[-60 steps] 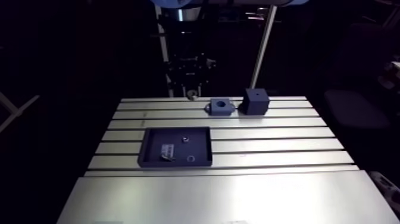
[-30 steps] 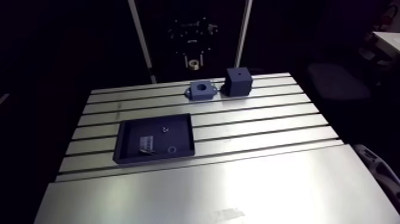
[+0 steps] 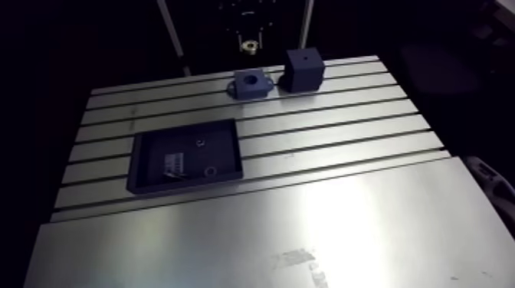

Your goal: Pick up the bearing and press it into the housing until flush.

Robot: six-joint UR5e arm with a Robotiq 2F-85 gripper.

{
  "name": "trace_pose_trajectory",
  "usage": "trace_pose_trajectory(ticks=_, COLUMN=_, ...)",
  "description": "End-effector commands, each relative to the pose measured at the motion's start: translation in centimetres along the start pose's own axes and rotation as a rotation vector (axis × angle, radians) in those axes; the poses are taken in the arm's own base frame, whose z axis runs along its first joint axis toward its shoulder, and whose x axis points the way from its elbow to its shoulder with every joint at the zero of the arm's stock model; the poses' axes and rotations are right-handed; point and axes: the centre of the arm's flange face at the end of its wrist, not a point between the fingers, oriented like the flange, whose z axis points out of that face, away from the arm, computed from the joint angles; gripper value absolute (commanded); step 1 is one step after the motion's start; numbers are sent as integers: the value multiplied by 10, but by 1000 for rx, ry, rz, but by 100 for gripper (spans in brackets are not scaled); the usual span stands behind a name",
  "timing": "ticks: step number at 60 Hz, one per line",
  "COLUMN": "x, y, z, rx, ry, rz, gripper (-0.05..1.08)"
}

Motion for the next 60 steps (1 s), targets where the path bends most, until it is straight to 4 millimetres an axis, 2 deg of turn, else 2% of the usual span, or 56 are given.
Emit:
trace_pose_trajectory(ticks=1, x=3, y=0, z=11, rx=4, ry=-15, rz=-1, gripper=57)
trace_pose_trajectory(ticks=13, x=2, y=-2, z=16, rx=3, ry=-21, rz=-4, gripper=57)
trace_pose_trajectory(ticks=37, x=4, y=-2, z=45, rx=12, ry=-59, rz=-1, gripper=57)
trace_pose_trajectory(ticks=60, x=8, y=-3, z=52, rx=9, ry=-41, rz=-5, gripper=57)
